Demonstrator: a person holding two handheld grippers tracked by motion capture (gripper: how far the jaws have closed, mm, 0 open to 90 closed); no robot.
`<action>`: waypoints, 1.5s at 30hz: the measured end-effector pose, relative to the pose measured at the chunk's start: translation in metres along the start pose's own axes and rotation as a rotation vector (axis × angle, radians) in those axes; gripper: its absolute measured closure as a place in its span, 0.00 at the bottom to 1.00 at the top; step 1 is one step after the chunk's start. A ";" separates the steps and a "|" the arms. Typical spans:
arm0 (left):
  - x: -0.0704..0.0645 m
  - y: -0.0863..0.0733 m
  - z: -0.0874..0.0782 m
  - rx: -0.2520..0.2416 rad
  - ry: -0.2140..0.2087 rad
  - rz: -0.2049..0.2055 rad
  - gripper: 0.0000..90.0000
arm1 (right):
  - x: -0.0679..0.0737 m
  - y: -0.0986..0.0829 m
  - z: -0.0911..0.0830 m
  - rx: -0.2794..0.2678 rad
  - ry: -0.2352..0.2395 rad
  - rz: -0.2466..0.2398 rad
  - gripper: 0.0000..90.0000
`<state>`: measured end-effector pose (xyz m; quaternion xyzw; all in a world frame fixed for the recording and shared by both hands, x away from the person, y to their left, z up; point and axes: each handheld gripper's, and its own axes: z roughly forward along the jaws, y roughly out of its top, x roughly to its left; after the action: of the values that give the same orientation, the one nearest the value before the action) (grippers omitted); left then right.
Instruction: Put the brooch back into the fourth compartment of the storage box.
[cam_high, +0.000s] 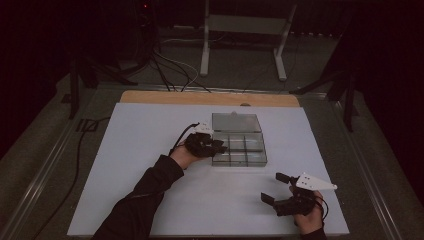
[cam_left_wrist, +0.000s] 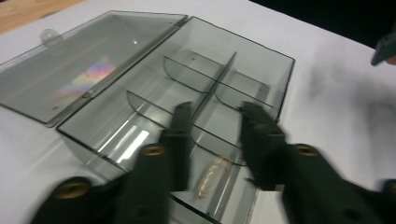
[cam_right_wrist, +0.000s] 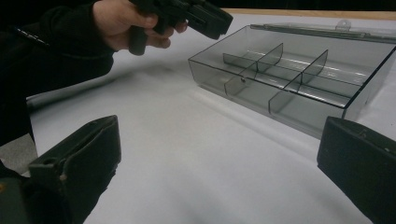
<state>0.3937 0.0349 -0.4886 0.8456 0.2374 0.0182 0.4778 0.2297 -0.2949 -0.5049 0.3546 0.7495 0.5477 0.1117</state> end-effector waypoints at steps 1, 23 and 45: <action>0.000 0.001 -0.001 0.003 -0.012 -0.002 0.63 | 0.000 0.000 0.000 0.001 -0.001 -0.002 0.00; -0.005 0.005 -0.026 -0.018 -0.060 -0.040 0.02 | 0.000 0.000 -0.001 -0.002 -0.004 0.004 0.00; -0.003 -0.033 -0.096 -0.078 -0.015 -0.056 0.01 | 0.000 0.000 0.000 0.000 -0.007 0.002 0.00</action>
<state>0.3538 0.1244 -0.4631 0.8193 0.2566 0.0079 0.5126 0.2297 -0.2949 -0.5046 0.3573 0.7489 0.5465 0.1138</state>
